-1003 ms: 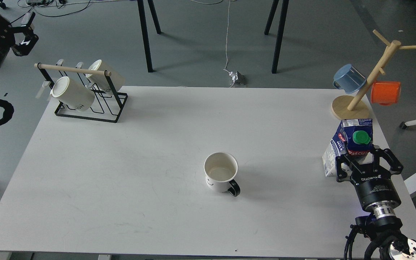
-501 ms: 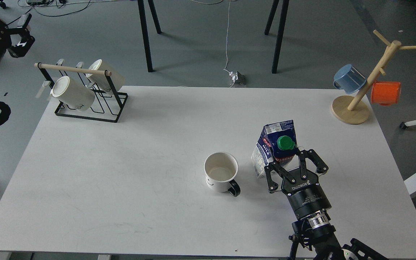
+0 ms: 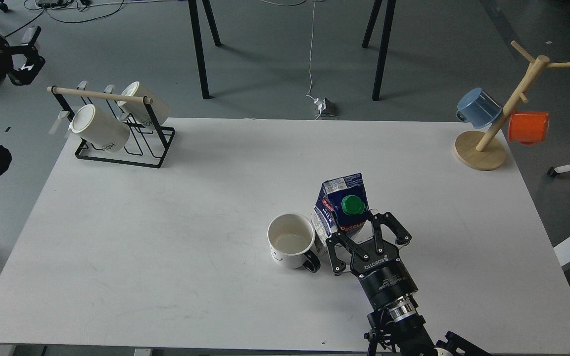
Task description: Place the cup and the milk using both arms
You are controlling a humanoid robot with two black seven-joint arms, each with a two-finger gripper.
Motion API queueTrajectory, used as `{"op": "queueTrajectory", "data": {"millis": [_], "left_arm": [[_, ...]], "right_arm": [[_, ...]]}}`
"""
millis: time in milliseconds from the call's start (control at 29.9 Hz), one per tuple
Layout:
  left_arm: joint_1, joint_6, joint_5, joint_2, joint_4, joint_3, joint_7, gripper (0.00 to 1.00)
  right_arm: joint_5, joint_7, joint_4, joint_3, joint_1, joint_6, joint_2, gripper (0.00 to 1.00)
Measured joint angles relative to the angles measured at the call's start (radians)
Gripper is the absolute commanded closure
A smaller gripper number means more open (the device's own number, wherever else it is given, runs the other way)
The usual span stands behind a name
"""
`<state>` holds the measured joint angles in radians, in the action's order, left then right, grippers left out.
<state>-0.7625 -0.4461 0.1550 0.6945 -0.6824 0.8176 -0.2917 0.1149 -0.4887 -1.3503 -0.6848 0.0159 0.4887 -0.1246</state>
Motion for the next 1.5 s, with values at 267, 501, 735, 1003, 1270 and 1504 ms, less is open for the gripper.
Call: {"op": "queueTrajectory", "data": {"millis": [267,501,735,1003,1270,1504], "left_arm": [[0.0,0.001,0.001,-0.002,0.001,-0.001,0.0,0.01],[0.0,0.003,0.002,-0.002,0.001,-0.001,0.0,0.01],[0.0,0.003,0.002,-0.002,0.001,-0.002,0.0,0.01],[0.0,0.003,0.002,-0.002,0.001,-0.002,0.0,0.01],[0.003,0.002,0.002,-0.002,0.001,-0.001,0.0,0.01],[0.003,-0.003,0.002,0.002,0.001,-0.001,-0.001,0.01]], "right_arm": [[0.0,0.0,0.034,-0.004,-0.008,0.0,0.007,0.39],[0.002,0.0,0.036,-0.007,-0.008,0.0,0.011,0.17],[0.005,0.0,0.039,0.0,-0.007,0.0,0.013,0.06],[0.008,0.0,0.03,0.005,0.019,0.0,0.007,0.02],[-0.001,0.0,0.015,0.007,0.079,0.0,-0.005,0.02],[-0.001,0.0,-0.041,-0.004,0.176,0.0,-0.106,0.02]]}}
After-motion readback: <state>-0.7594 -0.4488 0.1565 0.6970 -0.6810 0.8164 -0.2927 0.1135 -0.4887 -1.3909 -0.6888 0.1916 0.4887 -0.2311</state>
